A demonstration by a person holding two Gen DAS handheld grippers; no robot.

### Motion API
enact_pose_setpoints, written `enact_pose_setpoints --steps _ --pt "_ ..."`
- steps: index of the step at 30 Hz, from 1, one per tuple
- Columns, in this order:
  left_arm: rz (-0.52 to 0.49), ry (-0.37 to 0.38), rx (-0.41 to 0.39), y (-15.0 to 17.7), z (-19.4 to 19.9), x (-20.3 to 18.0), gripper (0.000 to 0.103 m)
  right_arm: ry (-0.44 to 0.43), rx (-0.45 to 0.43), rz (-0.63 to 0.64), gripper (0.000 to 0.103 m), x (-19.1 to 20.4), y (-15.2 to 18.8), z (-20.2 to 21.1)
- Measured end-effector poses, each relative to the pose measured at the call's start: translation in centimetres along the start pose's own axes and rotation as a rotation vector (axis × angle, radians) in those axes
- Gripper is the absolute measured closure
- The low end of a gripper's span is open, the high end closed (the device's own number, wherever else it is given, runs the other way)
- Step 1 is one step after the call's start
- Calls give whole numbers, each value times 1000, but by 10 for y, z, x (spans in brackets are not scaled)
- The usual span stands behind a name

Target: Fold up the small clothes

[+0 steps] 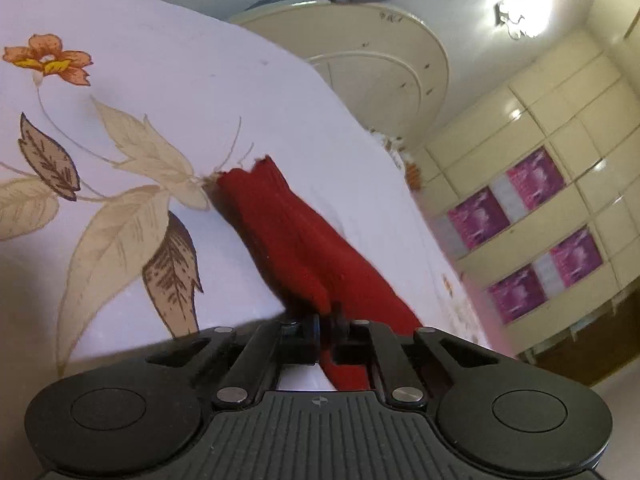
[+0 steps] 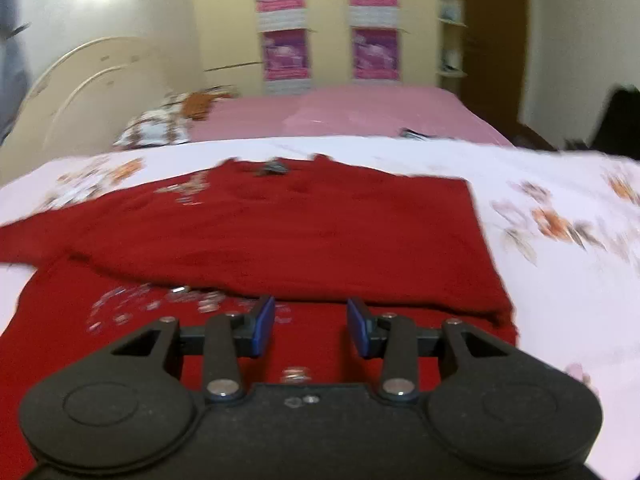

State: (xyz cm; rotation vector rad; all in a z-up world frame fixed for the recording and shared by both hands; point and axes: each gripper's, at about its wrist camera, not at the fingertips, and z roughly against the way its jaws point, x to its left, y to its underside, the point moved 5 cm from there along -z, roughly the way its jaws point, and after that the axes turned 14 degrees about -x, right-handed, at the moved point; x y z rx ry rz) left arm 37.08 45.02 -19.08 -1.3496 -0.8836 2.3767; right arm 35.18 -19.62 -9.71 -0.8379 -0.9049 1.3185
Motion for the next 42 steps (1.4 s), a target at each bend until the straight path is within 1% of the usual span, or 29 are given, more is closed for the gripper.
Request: enact_pose_setpoints --steps 2,3,4,6,8,9,10,12,13,14,16,19,20,21,22,23,24,25,26,27,28,30,31,33,34,36,38,40,42 --pt "-74 -6 -12 0 3 -13 99 22 5 -28 65 -9 1 -1" --pt "-97 19 -16 0 5 -22 99 31 6 -38 65 -12 2 -1" --pt "-128 73 -13 2 10 -40 99 39 4 -45 65 -15 2 0" --pt "-268 165 -3 13 23 -85 99 47 -1 -58 65 -19 2 3" --pt "-406 281 41 44 41 -140 99 61 -10 -87 65 -23 1 5" --pt "-477 330 60 64 50 -166 99 66 -15 -111 65 -24 1 5" --pt "-541 385 100 90 60 -195 99 67 -18 -132 65 -25 0 6" --pt "-641 473 169 140 76 -242 99 65 -22 -157 65 -24 -2 9" --pt "-694 518 207 173 85 -265 99 61 -28 -160 65 -24 -4 11" --pt "-731 547 240 199 92 -282 99 58 -37 -164 64 -25 -6 15" --pt "-827 595 322 257 104 -315 99 63 -58 -190 63 -31 -10 22" --pt "-933 630 425 330 118 -339 99 81 -72 -243 62 -43 -12 30" --pt "-963 633 443 346 120 -341 98 86 -72 -258 61 -47 -12 32" --pt "-1007 641 429 360 124 -344 98 89 -71 -269 61 -50 -12 33" --pt "-1038 652 384 363 133 -350 98 89 -68 -282 61 -53 -11 33" --pt "-1060 645 371 364 133 -354 95 82 -65 -299 60 -55 -10 32" --pt "-1079 655 366 359 137 -355 75 72 -61 -318 59 -56 -9 29" --pt "-1078 680 355 345 143 -352 59 54 -57 -340 59 -55 -8 26" --pt "-1071 698 324 334 148 -350 34 33 -53 -362 59 -54 -7 22" --pt "-1064 703 279 315 152 -345 32 11 -47 -390 59 -51 -7 17" --pt "-1065 677 259 300 158 -340 32 -20 -39 -428 59 -47 -6 11" --pt "-1034 629 218 267 150 -319 32 -81 -28 -501 58 -39 -5 -1" --pt "-1041 577 183 249 144 -304 32 -106 -17 -537 59 -34 -5 -9" --pt "-1055 492 151 227 130 -279 32 -178 18 -650 63 -29 -2 -27" --pt "-1040 449 167 217 120 -266 32 -193 33 -692 63 -28 0 -36" --pt "-1009 405 182 206 105 -252 32 -201 50 -733 63 -22 1 -51" --pt "-1021 398 199 202 98 -243 33 -217 68 -774 63 -19 0 -67" --pt "-1020 406 239 206 90 -239 33 -209 71 -762 65 -15 -5 -78" --pt "-1024 394 266 212 81 -236 45 -172 83 -677 97 -8 -12 -85"
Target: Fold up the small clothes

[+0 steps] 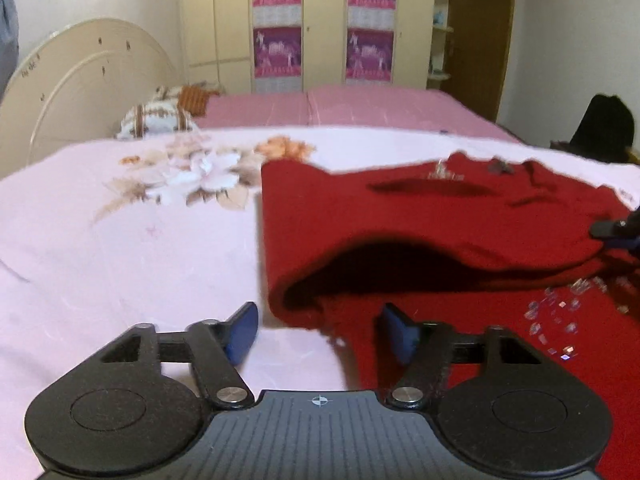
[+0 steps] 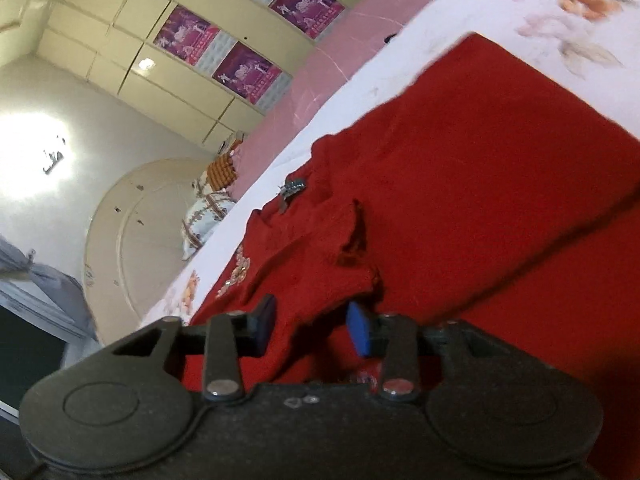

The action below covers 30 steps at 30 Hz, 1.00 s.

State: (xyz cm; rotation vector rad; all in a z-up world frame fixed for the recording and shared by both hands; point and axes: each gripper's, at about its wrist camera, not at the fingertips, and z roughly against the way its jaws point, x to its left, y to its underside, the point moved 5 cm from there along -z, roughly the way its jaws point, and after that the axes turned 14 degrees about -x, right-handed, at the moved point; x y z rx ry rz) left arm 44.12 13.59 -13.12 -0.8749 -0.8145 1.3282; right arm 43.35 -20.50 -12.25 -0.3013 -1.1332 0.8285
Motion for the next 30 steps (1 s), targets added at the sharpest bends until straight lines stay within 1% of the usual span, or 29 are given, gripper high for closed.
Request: enact_pose_setpoints --steps 1,3,4,6,7,9,10,11,12,13,14,16,17,19,21,23,25,27,28,30 --pt "6 5 -6 3 1 -1 46 23 -14 58 98 5 -2 0" --pt "1 2 -14 1 2 2 51 16 -86 147 98 17 -10 14" --pt "-4 0 -20 8 3 1 51 15 -125 190 98 21 -15 24" --pt "-20 10 -29 9 3 0 51 26 -185 269 98 21 -26 44" --pt "-34 27 -49 7 4 -4 51 34 -206 288 98 17 -31 52" --pt "-33 85 -94 6 6 -11 51 69 -186 304 98 5 -34 53" --pt "-46 103 -91 5 7 -16 51 81 -172 302 98 0 -32 49" --pt "-68 99 -87 5 6 -20 51 82 -161 296 98 -4 -30 47" --pt "-77 90 -77 6 4 -21 60 87 -163 300 98 -5 -29 46" --pt "-64 86 -58 7 1 -21 73 92 -165 305 98 -7 -27 46" --pt "-46 84 -40 9 -2 -20 89 92 -163 301 98 -9 -27 47" --pt "-15 87 -42 8 -3 -17 90 96 -165 313 98 -11 -26 51" --pt "-2 87 -44 8 -3 -16 94 91 -165 318 98 -10 -26 53" --pt "15 81 -36 10 -6 -13 95 73 -174 327 98 -4 -29 60" --pt "33 83 -45 10 -7 -12 97 63 -187 356 98 -1 -33 69" --pt "1 78 -63 9 -3 -15 97 65 -190 360 98 -3 -35 72" --pt "-61 58 -31 15 -7 -21 97 86 -189 375 98 -13 -33 68" --pt "-80 58 -36 15 -5 -22 97 157 -131 356 98 -35 -28 54" --pt "-80 61 -30 14 -4 -22 97 171 -120 324 98 -47 -27 51" --pt "-87 74 -25 14 -3 -20 97 154 -124 304 98 -51 -26 52"
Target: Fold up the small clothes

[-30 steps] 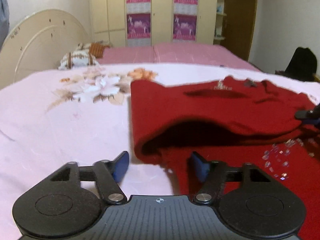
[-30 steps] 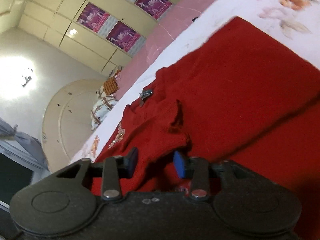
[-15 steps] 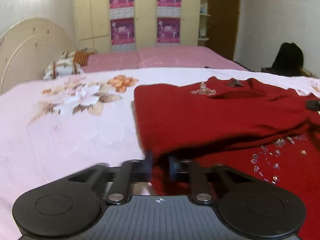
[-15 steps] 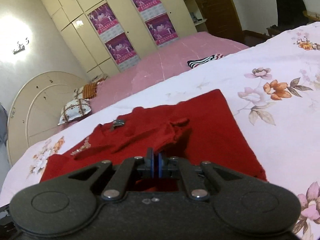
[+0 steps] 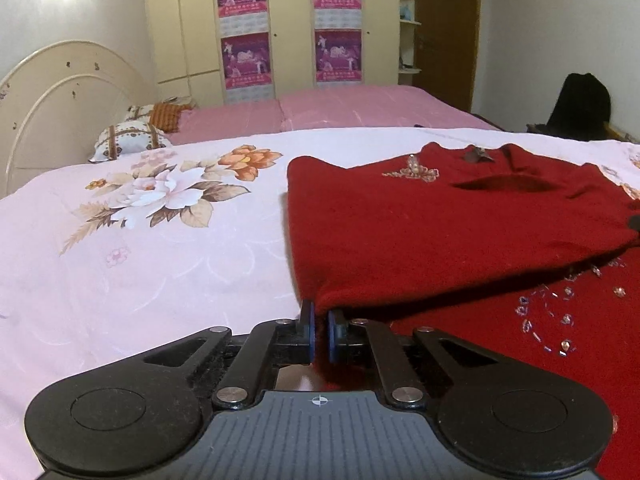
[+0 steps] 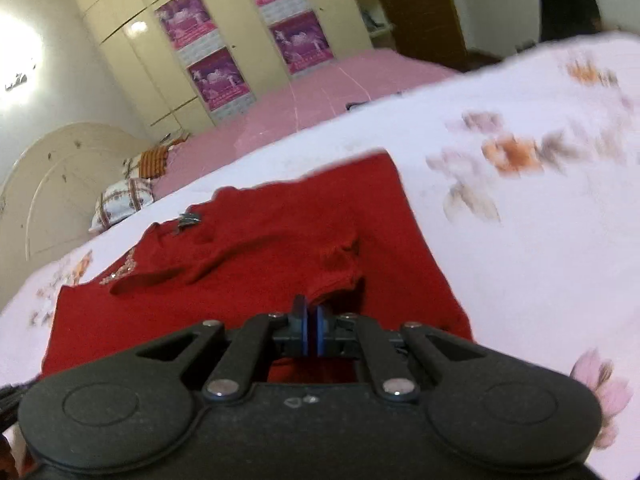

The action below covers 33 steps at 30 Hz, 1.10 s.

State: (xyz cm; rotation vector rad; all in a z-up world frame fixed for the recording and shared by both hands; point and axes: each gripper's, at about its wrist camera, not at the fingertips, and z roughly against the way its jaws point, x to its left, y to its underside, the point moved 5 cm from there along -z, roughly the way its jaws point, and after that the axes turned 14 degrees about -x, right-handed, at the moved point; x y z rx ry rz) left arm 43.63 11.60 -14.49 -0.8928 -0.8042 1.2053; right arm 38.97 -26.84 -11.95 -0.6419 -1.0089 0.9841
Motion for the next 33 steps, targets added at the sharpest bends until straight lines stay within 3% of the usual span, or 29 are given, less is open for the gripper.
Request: enact_pose_setpoints --steps 4,5,6,8,11,16,18,19,21,24,26,29,33 --pt "-11 38 -1 -1 5 2 96 -7 11 41 97 6 -2 -2" --pt "-10 41 -3 -2 9 5 83 -7 14 42 96 5 -4 -1" --pt "6 33 -12 -4 15 9 53 -1 1 42 86 3 -6 3" --pt "55 -3 -90 -14 37 19 36 37 -84 60 78 -1 -19 24" --pt "47 23 -149 -31 40 2 36 -12 -104 153 83 15 -25 37" --pt "-17 158 -102 -35 -11 -71 36 -167 -24 390 85 88 19 10" --pt "-36 156 -50 -20 -26 -77 33 -168 -15 477 87 97 31 3" --pt "-4 167 -69 -15 -26 -71 31 -114 -10 513 88 89 33 -2" --pt "70 186 -57 -15 -23 -57 31 -31 -40 483 90 53 23 -5" --pt "53 188 -61 -12 -19 -48 31 53 -55 419 90 15 3 -1" --pt "44 180 -66 -21 -17 -48 31 27 -38 382 90 7 -5 0" --pt "1 177 -119 -42 -21 -46 31 36 -97 426 76 19 -13 8" --pt "-9 176 -123 -64 -48 -48 31 -44 -79 396 78 45 -16 -10"
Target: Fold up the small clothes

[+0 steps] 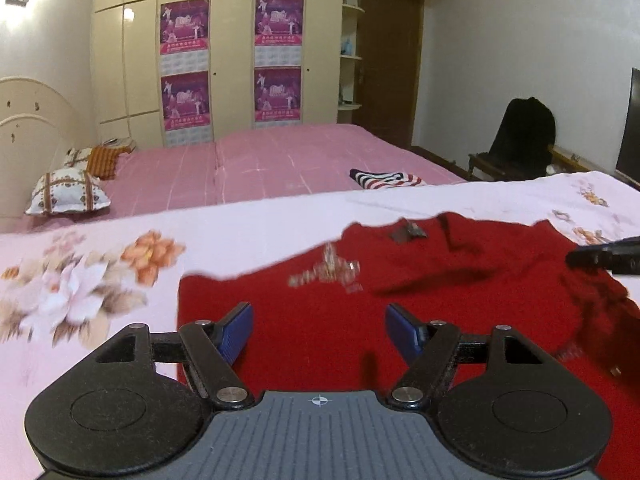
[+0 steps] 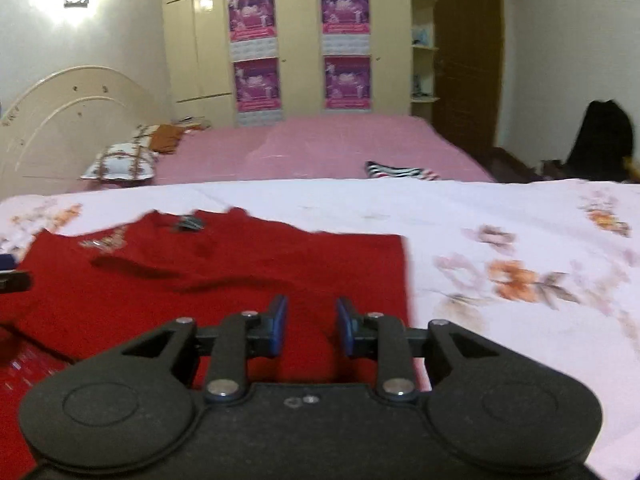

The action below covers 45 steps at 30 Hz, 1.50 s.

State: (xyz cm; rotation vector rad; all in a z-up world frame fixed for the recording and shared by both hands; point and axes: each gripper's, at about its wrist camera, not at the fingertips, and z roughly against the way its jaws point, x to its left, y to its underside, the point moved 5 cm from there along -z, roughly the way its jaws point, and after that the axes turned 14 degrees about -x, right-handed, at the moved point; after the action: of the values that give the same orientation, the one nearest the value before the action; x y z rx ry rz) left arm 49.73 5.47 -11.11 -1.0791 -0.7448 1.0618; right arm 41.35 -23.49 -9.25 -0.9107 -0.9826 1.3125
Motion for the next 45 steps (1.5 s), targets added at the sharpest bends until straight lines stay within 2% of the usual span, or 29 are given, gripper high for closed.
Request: enact_pose_setpoints --steps 4,7,9,10,11,12,14,16,21,24,28,31,32,35,38,40,43,45 --pt "74 8 24 -4 -24 -9 31 -128 3 1 81 51 -7 -22" --pt "23 39 39 4 -36 -36 31 -188 11 29 81 88 -6 -38" --pt "-22 16 81 19 -52 -44 29 -187 41 67 84 104 0 -50" --pt "-6 4 65 22 -56 -40 23 -144 60 112 85 104 6 -58" --pt "38 -10 69 21 -57 -31 19 -108 61 132 86 99 10 -63" --pt "61 -23 63 18 -57 -23 20 -106 48 111 86 90 10 -62" --pt "52 -86 60 20 -55 -4 20 -17 41 139 85 75 7 -63" --pt "139 -84 60 23 -55 13 20 -33 37 83 85 60 7 -63" --pt "101 -84 74 22 -54 11 20 -34 26 120 83 62 9 -63" --pt "73 -93 85 22 -53 23 20 -38 36 129 83 61 4 -62" --pt "93 -69 88 16 -57 37 20 7 29 150 83 38 6 -58" --pt "89 -89 48 9 -49 38 20 -13 55 119 83 34 2 -56" --pt "94 -96 29 8 -45 39 19 -20 56 134 79 38 -1 -54" --pt "74 -123 87 17 -51 41 20 2 -8 172 79 34 -11 -36" --pt "35 -123 102 25 -54 37 15 82 80 158 81 3 8 -43" --pt "32 -130 108 24 -55 36 14 55 60 138 80 -5 11 -42" --pt "57 -143 60 13 -36 36 13 79 81 181 78 4 -1 -40" --pt "83 -149 28 9 -11 41 13 75 25 142 75 0 -13 -23"
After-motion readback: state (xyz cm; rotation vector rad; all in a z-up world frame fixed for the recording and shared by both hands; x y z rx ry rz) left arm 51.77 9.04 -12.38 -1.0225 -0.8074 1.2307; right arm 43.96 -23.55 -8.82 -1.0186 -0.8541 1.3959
